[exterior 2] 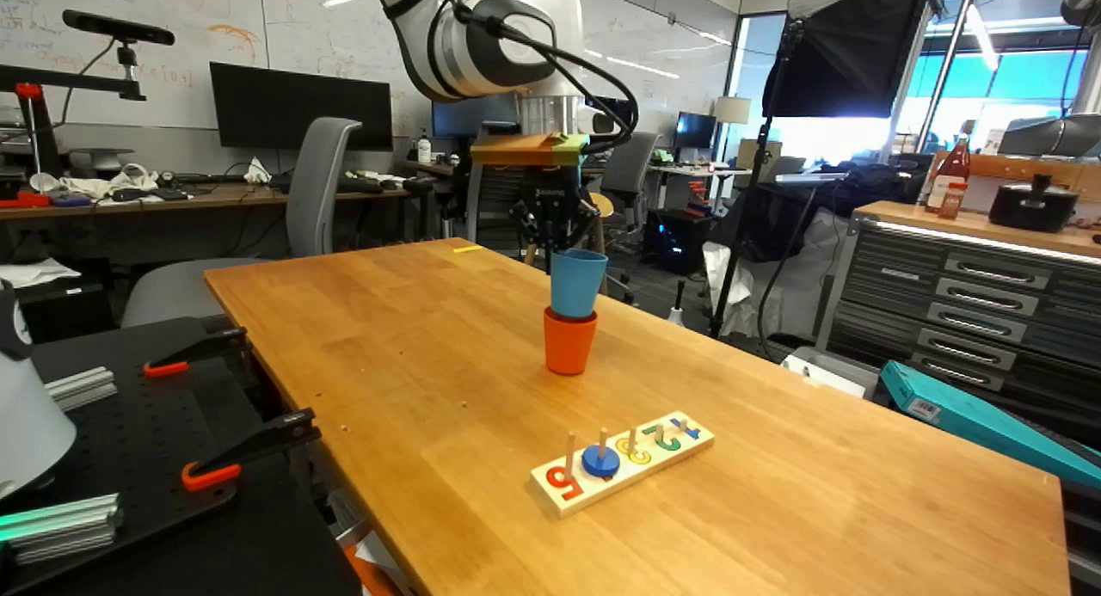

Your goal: Put the blue cup in the orange cup

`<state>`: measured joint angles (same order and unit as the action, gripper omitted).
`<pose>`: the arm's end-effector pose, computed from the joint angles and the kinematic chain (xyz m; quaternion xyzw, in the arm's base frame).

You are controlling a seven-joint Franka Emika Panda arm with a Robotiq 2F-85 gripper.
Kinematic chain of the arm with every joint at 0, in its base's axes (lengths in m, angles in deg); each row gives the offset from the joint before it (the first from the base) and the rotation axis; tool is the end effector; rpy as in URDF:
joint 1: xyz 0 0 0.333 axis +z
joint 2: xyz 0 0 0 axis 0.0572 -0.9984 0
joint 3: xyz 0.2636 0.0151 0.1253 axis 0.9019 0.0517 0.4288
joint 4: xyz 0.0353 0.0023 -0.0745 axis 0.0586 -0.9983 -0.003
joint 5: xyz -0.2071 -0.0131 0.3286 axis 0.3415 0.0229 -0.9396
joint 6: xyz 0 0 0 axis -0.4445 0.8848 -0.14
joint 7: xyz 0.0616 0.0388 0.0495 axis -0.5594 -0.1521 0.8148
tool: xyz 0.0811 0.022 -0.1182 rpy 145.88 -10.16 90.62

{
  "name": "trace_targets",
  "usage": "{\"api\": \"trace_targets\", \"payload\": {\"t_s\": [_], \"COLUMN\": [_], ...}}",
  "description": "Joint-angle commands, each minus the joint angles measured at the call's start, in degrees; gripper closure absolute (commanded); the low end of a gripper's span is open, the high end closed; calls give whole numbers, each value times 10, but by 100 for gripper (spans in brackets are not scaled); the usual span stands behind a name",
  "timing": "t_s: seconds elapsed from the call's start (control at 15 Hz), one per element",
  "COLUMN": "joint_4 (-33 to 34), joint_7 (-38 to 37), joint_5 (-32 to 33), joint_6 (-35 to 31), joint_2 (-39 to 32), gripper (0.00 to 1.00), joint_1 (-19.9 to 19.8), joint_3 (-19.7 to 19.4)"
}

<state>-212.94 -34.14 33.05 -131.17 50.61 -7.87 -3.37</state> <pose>0.5436 -0.0755 0.2101 0.9771 0.2024 0.0289 0.0590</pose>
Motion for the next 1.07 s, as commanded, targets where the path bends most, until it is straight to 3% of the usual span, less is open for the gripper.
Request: {"api": "trace_targets", "payload": {"t_s": [0.0, 0.33, 0.53, 0.67, 1.0], "joint_4": [5, 9, 12, 31, 88], "joint_7": [-13, -1, 48, 67, 41], "joint_5": [10, -7, -67, -104, -85], "joint_6": [11, 18, 29, 59, 127], "joint_2": [-4, 3, 15, 15, 18], "gripper": [64, 26, 4, 0, 0], "joint_1": [-3, -1, -7, -4, 13], "joint_3": [3, 18, 58, 79, 78]}}
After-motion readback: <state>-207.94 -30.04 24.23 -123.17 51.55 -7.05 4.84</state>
